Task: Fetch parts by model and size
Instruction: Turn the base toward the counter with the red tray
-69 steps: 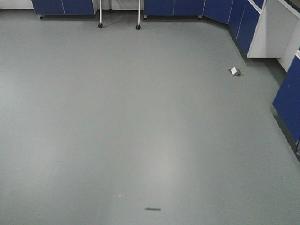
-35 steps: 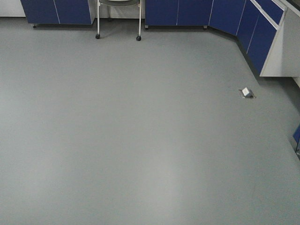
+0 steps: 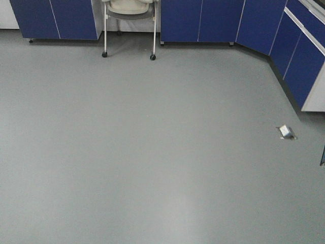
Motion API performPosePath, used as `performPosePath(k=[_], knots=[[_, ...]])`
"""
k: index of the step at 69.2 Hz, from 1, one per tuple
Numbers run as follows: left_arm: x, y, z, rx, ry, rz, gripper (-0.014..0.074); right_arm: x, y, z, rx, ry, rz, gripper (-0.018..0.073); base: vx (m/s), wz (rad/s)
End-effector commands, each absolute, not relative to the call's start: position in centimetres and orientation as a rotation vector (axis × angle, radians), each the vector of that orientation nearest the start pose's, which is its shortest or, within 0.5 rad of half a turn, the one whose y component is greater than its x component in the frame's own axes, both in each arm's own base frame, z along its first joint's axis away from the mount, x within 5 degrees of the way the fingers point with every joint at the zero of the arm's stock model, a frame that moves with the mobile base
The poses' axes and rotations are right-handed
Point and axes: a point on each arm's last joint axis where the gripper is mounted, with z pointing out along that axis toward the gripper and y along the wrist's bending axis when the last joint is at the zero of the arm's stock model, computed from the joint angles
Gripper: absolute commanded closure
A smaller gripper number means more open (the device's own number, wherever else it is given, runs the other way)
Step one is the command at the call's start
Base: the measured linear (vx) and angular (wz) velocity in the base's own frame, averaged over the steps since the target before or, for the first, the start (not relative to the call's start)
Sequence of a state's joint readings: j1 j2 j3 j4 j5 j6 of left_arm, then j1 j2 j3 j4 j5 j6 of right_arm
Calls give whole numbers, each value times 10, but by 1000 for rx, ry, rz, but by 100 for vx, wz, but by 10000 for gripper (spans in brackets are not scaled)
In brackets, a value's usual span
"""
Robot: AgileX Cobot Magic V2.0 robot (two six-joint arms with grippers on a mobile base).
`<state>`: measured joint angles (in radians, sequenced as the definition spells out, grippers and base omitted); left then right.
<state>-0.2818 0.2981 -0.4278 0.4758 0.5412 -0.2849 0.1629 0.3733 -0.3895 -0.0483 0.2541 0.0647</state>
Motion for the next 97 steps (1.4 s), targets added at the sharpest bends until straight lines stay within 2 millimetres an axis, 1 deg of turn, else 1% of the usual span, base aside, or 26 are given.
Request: performPosePath(k=[1, 61, 97], knots=[[71, -1, 307, 227, 1747, 92, 603, 88, 13, 312, -117, 1618, 122, 564, 67, 3], [71, -1, 307, 227, 1747, 92, 603, 88, 13, 312, -117, 1620, 122, 564, 66, -2], [71, -1, 307, 227, 1747, 92, 603, 88, 13, 312, -117, 1620, 122, 564, 58, 0]])
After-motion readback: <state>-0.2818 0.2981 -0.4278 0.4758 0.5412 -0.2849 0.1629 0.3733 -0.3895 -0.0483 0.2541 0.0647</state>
